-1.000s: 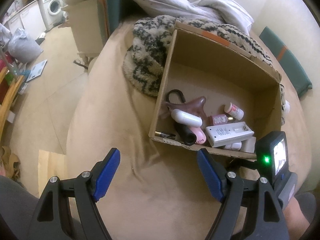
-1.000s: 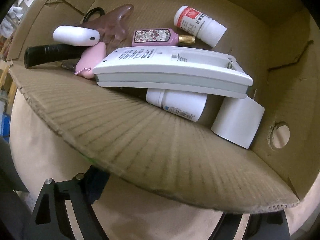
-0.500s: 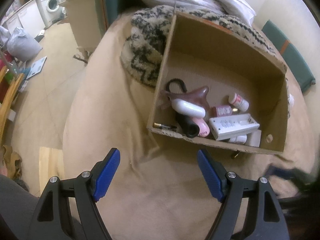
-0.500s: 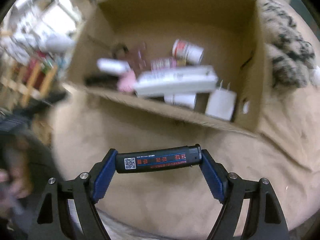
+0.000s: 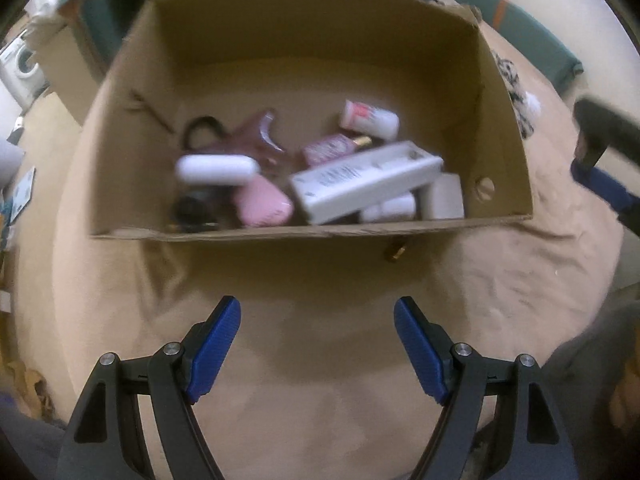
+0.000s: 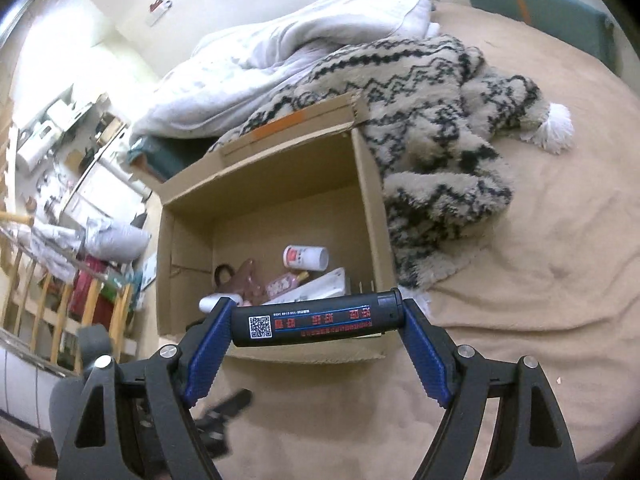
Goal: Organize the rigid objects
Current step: 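Lift the black power bank with the right tool toward the box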
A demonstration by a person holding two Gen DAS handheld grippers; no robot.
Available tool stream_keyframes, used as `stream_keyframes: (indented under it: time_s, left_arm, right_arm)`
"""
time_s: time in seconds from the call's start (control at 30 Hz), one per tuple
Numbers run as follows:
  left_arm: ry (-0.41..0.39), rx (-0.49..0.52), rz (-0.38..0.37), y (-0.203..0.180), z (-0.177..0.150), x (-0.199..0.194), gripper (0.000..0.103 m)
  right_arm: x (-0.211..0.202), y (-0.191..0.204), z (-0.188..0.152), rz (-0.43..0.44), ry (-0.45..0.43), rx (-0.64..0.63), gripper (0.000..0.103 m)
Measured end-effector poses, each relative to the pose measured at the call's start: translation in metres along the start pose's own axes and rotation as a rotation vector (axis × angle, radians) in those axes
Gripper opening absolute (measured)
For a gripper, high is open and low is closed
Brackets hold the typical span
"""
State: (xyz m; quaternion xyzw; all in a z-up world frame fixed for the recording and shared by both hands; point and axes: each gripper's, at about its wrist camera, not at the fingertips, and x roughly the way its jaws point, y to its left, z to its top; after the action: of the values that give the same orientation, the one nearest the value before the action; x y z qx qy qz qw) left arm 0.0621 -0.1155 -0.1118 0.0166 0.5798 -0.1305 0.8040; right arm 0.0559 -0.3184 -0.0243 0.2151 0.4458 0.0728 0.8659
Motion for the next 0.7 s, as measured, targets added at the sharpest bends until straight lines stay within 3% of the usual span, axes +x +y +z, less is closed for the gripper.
stream_keyframes:
  time_s: [0.27,0.57,0.63,0.7]
  left_arm:
    - [0.025,0.021,-0.018,-0.043,0.011,0.044,0.077]
    - [0.025,0.029,0.042,-0.084,0.033,0.065,0.076]
    - [0.033,0.019,0.068,-0.087,0.039,0.073,0.073]
    - [0.061,-0.012,0.068,-0.085,0.044,0.081,0.06]
  right_arm:
    - [-0.005,-0.021,0.001,-0.009,-0.02,0.086,0.087]
    - [-0.004,-0.042,0.004,0.048,-0.019,0.205,0.087]
    - [-0.005,-0.047,0.004,0.063,-0.018,0.237,0.087]
    - [-0.004,-0.052,0.004,0.079,-0.013,0.265,0.087]
